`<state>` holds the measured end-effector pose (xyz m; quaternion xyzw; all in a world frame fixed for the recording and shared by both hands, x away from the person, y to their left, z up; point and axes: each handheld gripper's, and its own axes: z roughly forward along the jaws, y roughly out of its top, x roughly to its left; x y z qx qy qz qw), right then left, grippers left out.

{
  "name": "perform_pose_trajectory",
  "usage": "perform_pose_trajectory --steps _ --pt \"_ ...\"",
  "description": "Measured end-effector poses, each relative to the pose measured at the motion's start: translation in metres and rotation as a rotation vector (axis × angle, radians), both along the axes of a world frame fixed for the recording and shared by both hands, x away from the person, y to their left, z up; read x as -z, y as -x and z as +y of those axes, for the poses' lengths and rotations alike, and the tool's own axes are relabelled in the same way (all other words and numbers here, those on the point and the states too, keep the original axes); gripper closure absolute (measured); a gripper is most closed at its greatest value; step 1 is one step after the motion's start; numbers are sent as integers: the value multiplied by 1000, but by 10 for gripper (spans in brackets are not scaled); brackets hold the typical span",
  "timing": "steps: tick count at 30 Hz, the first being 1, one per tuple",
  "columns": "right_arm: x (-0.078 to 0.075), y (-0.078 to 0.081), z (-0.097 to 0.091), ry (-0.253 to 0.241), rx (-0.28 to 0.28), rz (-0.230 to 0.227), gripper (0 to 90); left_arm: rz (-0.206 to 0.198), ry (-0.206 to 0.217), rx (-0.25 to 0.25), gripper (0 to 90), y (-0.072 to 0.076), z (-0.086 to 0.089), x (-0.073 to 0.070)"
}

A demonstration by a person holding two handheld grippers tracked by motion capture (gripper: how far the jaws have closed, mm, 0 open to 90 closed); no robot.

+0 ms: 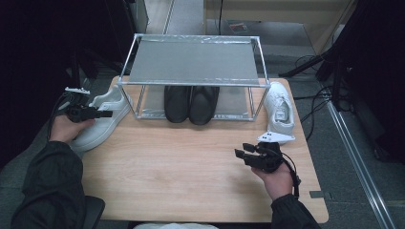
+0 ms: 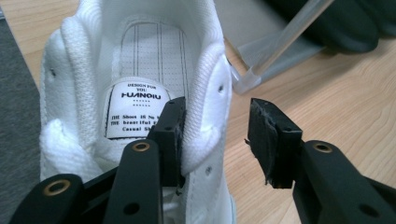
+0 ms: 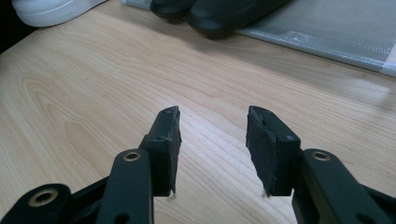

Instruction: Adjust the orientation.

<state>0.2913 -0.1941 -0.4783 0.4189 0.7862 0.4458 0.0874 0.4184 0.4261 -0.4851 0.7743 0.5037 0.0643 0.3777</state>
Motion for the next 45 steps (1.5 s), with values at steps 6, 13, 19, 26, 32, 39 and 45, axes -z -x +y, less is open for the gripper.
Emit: perform_pose_trajectory --steps 6,13,19,26,32,39,45 --pt "2 -1 1 11 -6 2 561 -12 -6 -19 731 0 1 2" --pt "2 -1 0 10 1 3 547 12 -14 -42 794 2 1 -7" --pt "0 -2 -1 -1 4 3 542 51 32 -81 810 9 13 -17" --pt "1 -9 10 0 -35 6 536 74 41 -74 817 25 14 -30" --pt "0 -17 21 -10 -75 3 529 68 48 -75 817 44 14 -37" --pt "-1 -26 35 -9 -126 -1 520 75 61 -90 818 69 9 -42" --pt "-3 -33 44 -8 -148 2 516 71 56 -96 817 91 3 -46"
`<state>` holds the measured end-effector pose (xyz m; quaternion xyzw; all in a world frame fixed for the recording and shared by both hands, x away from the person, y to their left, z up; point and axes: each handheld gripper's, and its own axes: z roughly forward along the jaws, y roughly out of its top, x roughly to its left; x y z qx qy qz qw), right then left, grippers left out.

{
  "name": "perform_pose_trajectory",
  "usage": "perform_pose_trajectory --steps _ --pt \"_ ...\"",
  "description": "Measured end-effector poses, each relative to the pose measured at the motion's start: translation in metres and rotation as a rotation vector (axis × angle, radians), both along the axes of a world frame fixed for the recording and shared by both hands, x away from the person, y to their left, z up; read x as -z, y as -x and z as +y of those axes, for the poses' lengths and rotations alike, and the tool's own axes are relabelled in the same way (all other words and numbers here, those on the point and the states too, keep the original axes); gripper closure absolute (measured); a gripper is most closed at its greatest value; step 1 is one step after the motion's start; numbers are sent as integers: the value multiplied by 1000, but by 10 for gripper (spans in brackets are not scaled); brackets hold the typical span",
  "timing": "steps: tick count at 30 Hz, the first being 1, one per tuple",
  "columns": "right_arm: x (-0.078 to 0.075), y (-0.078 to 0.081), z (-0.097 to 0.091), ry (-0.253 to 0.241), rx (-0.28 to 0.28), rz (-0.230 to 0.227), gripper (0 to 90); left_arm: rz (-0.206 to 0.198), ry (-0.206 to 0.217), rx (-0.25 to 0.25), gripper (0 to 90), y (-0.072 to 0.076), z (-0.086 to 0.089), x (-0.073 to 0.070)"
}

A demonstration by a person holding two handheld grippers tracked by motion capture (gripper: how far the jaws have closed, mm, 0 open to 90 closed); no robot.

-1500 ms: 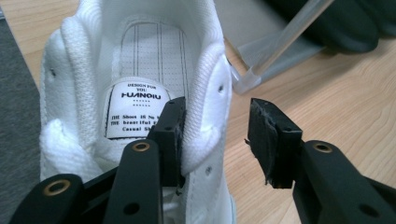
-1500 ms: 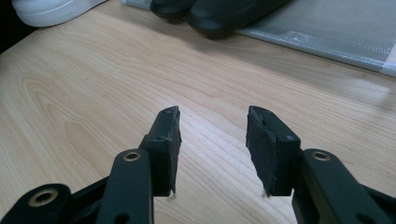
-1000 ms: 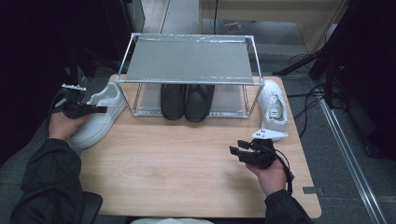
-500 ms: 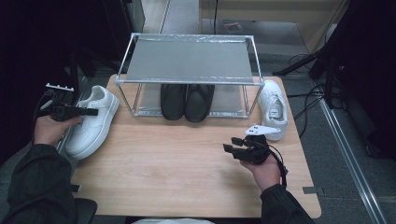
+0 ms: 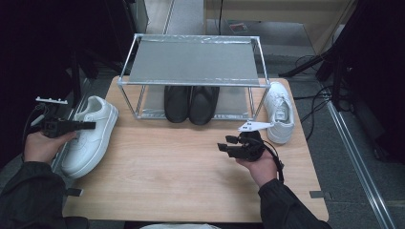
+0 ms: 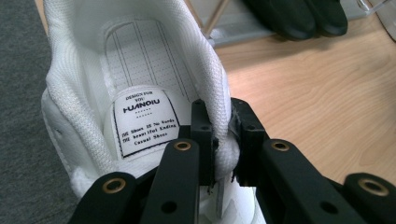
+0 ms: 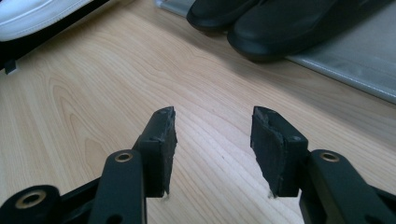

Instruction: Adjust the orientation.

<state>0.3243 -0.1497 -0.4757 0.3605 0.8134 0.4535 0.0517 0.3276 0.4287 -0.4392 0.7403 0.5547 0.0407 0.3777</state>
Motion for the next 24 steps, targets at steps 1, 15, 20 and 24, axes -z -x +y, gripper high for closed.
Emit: perform_pose_trajectory --steps 1,15,20,24 --pt "0 -1 2 -2 -5 1 515 -5 -1 0 817 2 -2 0" --pt "-1 -8 14 -8 -45 3 510 -43 -14 82 817 38 -50 -21" --pt "-1 -8 15 -1 -45 2 509 -48 -20 127 817 41 -73 -21" --pt "-2 -7 14 -2 -41 -1 507 -32 -8 170 816 41 -90 -21"
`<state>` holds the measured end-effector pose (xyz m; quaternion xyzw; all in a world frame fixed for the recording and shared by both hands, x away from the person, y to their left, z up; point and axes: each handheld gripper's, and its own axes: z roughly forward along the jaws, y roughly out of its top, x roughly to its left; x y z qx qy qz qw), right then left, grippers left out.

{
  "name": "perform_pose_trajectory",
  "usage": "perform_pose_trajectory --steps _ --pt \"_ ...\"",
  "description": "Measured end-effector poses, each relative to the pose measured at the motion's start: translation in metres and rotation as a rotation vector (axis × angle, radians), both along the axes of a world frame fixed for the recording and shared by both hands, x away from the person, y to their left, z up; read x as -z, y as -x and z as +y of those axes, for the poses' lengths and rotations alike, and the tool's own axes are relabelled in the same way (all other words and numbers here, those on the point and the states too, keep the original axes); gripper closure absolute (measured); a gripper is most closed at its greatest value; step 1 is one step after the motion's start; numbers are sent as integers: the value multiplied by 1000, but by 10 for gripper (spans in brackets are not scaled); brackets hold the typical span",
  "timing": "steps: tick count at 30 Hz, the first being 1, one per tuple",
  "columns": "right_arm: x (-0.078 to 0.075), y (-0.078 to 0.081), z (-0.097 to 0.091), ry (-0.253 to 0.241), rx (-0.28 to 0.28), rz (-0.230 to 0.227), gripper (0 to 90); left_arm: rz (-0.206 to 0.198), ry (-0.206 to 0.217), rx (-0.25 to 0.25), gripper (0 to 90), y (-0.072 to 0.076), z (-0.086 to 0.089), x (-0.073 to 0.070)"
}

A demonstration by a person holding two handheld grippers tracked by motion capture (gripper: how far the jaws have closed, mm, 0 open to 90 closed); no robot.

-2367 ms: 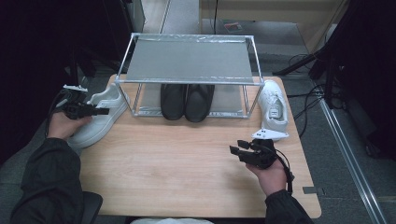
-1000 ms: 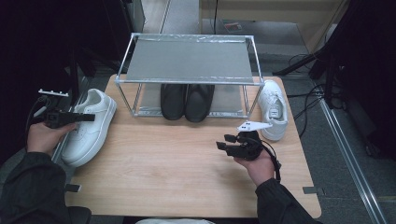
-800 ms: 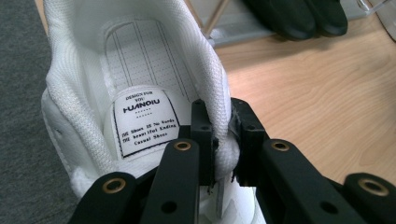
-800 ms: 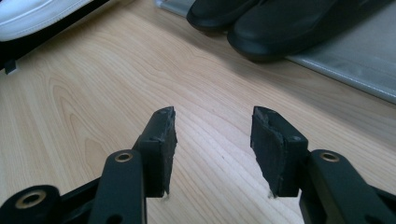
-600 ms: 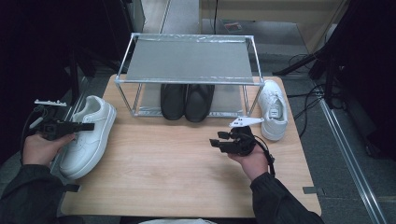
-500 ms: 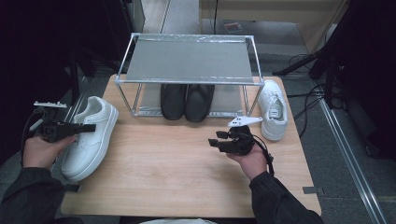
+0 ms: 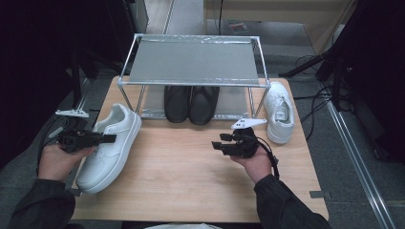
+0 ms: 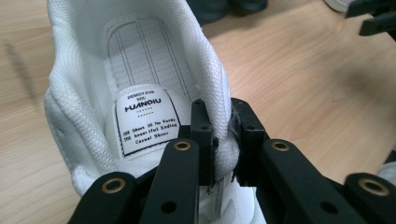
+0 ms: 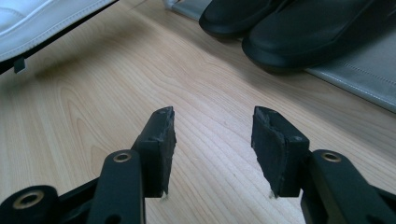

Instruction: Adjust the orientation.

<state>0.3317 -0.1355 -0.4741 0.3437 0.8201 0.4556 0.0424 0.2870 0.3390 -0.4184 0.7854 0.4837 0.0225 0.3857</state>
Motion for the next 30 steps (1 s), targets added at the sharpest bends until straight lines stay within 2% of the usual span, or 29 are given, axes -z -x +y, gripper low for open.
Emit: perform_pose_trajectory --steps 4,7,10,18,24,30 --pt "1 0 0 0 6 5 504 -5 -21 49 816 0 -21 0" --pt "1 0 0 2 4 5 504 -3 -18 79 816 -1 -32 2" --pt "0 0 0 0 6 3 504 0 -29 115 815 -2 -46 7" --pt "1 1 -1 -3 11 -12 504 20 -16 201 815 -5 -75 17" --pt "1 3 -3 -1 19 -11 502 11 -4 296 814 -7 -103 21" --pt "1 7 -9 1 35 -14 501 13 -22 372 813 -9 -132 25"
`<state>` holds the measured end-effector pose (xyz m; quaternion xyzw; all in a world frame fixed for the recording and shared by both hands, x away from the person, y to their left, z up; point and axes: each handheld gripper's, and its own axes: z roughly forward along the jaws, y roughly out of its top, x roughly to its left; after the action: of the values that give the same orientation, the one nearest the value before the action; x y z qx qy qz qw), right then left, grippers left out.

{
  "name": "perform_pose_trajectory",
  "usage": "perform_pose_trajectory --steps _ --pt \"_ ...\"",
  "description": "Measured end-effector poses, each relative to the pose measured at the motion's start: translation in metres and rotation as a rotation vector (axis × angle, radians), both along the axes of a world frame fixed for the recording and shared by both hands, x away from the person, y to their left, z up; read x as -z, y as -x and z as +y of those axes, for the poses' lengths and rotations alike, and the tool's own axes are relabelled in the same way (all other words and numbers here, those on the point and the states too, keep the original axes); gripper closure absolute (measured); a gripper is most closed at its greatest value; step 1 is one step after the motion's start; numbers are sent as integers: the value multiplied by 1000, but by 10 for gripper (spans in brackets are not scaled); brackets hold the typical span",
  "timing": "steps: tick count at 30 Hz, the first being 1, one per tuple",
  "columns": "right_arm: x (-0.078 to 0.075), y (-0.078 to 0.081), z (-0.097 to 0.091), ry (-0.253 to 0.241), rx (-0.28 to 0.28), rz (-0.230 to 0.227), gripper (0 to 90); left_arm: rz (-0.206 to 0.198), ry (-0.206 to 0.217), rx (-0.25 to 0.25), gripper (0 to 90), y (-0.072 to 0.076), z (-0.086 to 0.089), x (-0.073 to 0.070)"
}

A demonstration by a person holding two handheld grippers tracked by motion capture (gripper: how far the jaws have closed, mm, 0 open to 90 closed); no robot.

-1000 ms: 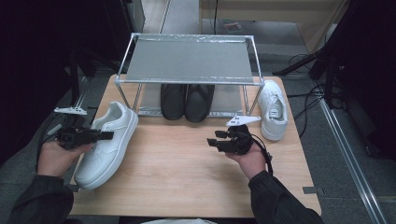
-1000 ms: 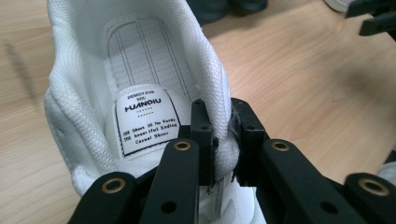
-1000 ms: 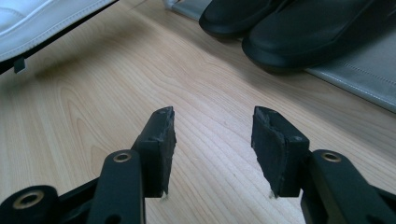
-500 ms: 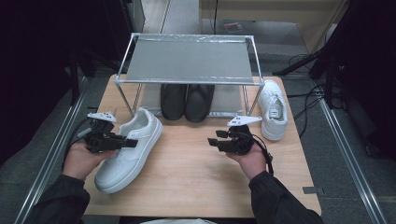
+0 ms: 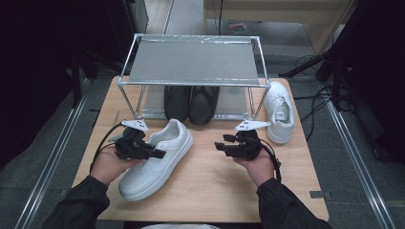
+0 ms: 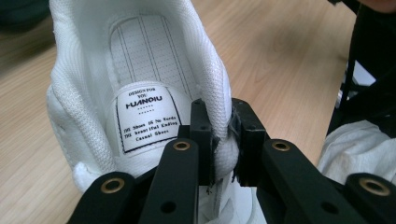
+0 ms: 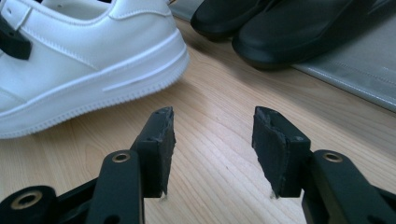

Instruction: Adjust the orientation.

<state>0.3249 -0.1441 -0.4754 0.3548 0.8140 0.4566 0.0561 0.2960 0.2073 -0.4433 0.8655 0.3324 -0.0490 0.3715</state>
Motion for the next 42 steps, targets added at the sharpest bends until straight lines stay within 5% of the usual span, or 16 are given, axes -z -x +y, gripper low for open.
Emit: perform_pose_trajectory --steps 26,35,38,42 --pt "3 29 -35 -10 97 -2 499 3 -18 213 810 -30 -103 18" --pt "3 31 -35 -15 99 -4 500 2 8 226 764 -31 -109 28" --pt "3 31 -32 -14 92 -5 500 -13 2 213 716 -27 -110 24" --pt "3 30 -31 -18 88 -7 505 -15 47 185 678 -25 -103 17"
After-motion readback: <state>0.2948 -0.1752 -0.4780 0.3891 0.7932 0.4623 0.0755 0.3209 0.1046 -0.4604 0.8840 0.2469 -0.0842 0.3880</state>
